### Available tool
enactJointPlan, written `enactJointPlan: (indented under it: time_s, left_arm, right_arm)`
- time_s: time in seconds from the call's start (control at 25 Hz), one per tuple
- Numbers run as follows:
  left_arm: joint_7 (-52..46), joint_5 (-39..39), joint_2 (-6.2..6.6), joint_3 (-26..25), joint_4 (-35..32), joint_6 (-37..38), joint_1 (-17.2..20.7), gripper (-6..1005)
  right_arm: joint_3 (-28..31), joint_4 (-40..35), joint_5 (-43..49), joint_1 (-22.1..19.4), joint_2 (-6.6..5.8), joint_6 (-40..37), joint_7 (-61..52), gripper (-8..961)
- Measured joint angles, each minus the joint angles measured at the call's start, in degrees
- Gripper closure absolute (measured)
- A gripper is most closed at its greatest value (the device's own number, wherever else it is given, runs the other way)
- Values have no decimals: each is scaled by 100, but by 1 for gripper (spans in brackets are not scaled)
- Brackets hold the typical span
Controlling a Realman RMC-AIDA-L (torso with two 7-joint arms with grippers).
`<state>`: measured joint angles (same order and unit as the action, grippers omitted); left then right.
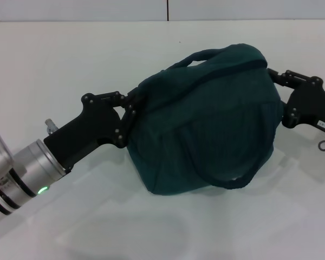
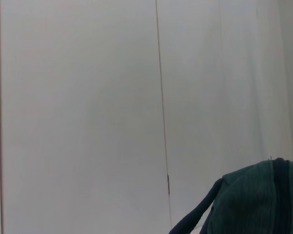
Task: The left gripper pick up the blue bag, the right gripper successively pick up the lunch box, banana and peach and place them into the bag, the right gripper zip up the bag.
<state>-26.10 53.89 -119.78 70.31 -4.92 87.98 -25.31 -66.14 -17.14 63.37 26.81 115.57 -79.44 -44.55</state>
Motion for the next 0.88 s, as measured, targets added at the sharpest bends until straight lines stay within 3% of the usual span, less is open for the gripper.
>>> enactJointPlan:
  time_s: [0.4,0.6,0.72,0.88]
  left_arm:
    - [0,0,-1,0,-1,0,5,946]
    - [0,-1,-1,1,-1,0,-3,945]
    - [0,-3,-1,0,-1,-10,-9,945]
    - [0,-19,-1,1,-1,-53,-9,944]
  right_arm:
    - [-13,-37,-42,-185,0,-151,75,534]
    - [-11,-60,-45,-215,10,-232,274,595]
    - [-10,-53,-47,-220,23,-252,368,810]
    - [-6,-52,-64,-238,27,-259,401,891]
